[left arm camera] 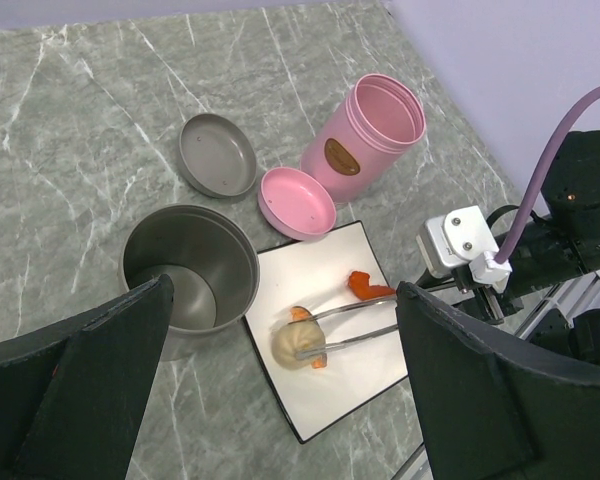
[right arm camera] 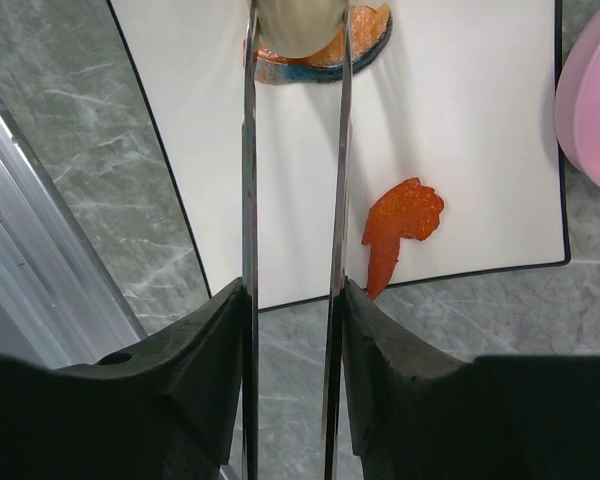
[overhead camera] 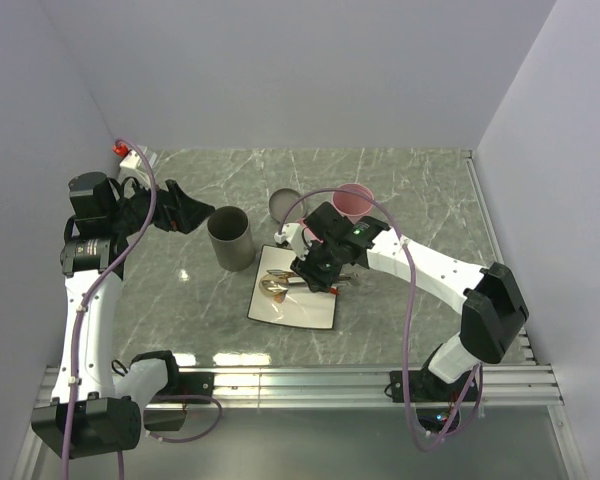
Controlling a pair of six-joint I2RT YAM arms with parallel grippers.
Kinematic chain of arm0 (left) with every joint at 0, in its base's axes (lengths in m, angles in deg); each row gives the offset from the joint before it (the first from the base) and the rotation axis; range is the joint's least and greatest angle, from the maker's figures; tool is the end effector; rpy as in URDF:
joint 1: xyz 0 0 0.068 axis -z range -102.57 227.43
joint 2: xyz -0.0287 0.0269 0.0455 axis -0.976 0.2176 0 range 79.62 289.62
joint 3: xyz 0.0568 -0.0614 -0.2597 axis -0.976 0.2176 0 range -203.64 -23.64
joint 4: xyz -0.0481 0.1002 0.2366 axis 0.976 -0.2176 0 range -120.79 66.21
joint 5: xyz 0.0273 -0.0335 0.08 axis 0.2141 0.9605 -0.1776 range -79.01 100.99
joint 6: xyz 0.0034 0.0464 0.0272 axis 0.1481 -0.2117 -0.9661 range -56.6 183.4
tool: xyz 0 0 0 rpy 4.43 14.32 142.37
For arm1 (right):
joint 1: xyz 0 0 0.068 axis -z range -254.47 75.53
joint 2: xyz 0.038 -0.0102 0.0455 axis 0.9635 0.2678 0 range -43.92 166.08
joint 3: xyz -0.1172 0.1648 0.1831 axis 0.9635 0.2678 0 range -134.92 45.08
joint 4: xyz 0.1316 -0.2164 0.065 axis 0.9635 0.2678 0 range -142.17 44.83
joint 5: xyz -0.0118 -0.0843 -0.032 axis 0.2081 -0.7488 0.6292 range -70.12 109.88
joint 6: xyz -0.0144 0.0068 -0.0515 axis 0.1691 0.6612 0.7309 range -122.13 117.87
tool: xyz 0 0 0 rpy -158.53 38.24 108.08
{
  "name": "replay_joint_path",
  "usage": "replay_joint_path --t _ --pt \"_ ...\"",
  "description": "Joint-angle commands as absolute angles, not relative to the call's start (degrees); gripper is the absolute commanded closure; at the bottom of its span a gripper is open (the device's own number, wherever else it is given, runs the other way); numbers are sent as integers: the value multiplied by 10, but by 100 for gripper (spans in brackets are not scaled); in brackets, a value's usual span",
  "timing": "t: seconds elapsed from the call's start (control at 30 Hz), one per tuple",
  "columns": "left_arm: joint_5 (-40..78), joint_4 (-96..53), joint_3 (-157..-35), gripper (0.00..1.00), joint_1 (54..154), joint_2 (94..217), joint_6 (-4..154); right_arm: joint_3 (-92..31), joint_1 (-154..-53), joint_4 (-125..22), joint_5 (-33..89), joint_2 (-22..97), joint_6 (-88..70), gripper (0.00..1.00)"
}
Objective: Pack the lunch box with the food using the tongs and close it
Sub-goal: Pick up the fake food from the plate, then place the fake food in the packing box.
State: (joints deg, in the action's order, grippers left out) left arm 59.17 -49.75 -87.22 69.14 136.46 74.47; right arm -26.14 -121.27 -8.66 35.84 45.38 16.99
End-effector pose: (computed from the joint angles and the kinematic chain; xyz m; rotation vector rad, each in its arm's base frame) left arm 0.2058 0.0031 0.3908 0.2586 1.8540 -0.8282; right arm 0.2118 0.2399 0.2634 -1.5368 2.1954 0.5267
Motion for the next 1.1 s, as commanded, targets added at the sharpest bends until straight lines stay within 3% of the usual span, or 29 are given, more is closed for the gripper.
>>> replay_joint_path --t 0.0,0.47,0.9,1.07 --pt "601 -482 -875 1 688 1361 739 -280 -1218 -99 358 427 171 67" --pt "593 -484 -884 0 687 1371 754 -324 -1192 -53 396 349 154 70" --pt "574 -451 -870 1 680 1368 785 -386 -967 2 473 246 146 68" --pt "576 -445 -865 1 680 1366 789 -405 -880 13 444 254 149 68"
